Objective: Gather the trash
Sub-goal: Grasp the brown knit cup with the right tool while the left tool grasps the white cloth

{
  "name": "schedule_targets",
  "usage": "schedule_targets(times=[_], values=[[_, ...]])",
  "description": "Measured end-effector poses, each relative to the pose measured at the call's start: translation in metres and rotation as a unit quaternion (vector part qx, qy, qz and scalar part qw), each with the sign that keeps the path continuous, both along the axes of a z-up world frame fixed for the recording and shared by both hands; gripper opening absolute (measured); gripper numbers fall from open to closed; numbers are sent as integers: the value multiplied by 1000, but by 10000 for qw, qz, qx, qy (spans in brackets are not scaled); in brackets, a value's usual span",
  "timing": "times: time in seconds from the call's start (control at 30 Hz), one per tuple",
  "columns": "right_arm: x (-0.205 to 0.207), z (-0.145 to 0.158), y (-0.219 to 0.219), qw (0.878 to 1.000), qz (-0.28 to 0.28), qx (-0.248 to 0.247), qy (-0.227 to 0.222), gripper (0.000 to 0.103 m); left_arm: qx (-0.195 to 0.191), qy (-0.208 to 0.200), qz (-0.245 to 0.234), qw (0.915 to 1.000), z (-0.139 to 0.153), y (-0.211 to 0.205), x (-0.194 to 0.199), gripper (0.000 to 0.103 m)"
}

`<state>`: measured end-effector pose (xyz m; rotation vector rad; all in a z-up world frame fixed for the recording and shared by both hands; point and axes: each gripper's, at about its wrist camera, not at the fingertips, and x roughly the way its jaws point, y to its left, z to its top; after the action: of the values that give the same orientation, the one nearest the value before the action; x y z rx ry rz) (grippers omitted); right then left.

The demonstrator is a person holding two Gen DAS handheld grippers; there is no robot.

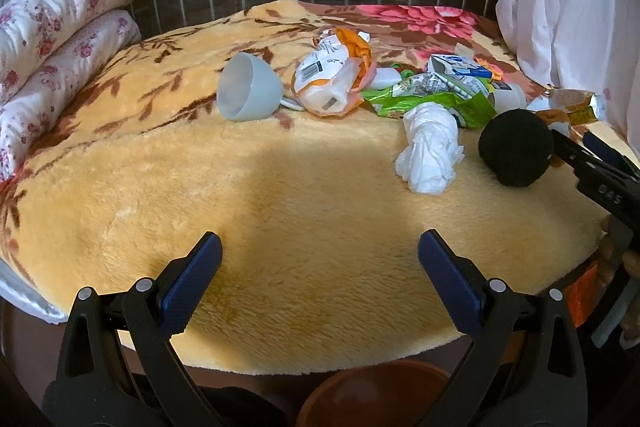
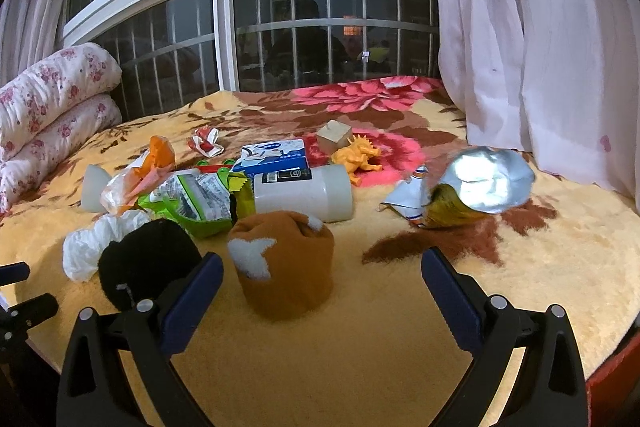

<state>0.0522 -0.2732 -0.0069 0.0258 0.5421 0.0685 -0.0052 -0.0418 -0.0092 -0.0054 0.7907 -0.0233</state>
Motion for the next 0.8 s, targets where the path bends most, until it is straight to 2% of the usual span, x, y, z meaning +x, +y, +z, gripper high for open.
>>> schedule_targets(times=[0.13,0.3,0.33,0.4,0.53,0.63,0.8], values=[[12,-1,7,10000,63,-2,56,91,104,-12,-53,9999,-1,-4,-1,96],[30,-5,16,9993,138,-106,327,60,147,-21,-99,9998,-2,-6,-1,96],[34,-7,18,9989,153,-137,416,46,164,-27,-110,9998,-2,-7,-1,96],[41,-13,21,9975,105,-294,630,31,197,-50,-122,9997,-3,-8,-2,96],[40,-13,21,9976,190,-292,595,27,248,-155,-173,9994,-2,-9,-5,96],[28,-6,12,9987,228,-35,460,27,255,-245,-289,9990,-1,-12,-8,96],[-8,6,-6,9996,160,139,188,27,184,-271,-528,9981,3,-19,-8,96]])
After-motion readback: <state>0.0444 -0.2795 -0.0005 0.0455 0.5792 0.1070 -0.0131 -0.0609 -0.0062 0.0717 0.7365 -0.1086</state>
